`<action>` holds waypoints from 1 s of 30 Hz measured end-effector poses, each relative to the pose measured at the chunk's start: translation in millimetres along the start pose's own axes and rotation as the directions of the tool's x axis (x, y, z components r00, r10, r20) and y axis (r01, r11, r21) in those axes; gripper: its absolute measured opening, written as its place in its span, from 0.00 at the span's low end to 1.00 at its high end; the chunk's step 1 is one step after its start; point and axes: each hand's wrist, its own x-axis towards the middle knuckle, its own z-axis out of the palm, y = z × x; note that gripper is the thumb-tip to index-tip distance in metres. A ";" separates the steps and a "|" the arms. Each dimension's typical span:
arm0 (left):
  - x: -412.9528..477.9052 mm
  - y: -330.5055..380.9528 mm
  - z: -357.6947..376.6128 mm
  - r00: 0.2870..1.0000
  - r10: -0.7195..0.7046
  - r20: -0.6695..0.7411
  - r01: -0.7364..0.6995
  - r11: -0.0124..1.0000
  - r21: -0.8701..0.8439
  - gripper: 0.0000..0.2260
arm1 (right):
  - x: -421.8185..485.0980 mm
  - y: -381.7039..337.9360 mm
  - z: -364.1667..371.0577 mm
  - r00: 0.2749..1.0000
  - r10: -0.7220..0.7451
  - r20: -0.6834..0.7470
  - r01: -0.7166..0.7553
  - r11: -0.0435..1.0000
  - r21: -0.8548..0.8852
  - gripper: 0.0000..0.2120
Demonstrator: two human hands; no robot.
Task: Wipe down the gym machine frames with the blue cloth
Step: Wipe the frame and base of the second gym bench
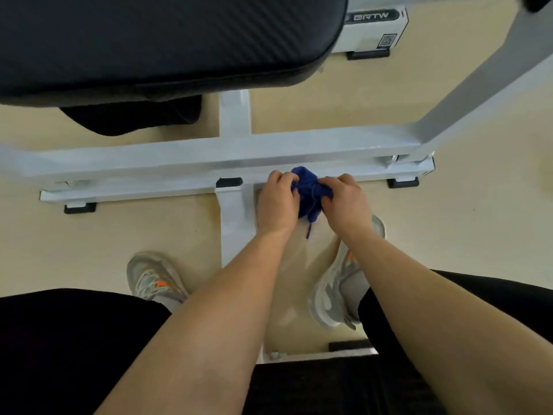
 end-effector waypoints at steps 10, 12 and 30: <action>11.1 -37.5 56.0 0.974 0.184 0.134 -0.211 0.951 0.226 0.28 | 38.8 28.1 39.4 0.985 -0.092 0.144 0.115 0.980 -0.161 0.25; 6.0 -47.6 54.4 0.958 0.215 0.189 -0.262 0.924 0.279 0.29 | 40.8 32.8 45.9 0.963 -0.106 0.249 0.176 0.944 -0.279 0.31; 13.4 -44.6 29.4 0.965 -0.211 0.155 0.102 0.847 0.522 0.36 | 62.8 -4.7 58.4 0.790 -0.294 0.539 0.495 0.824 -0.275 0.35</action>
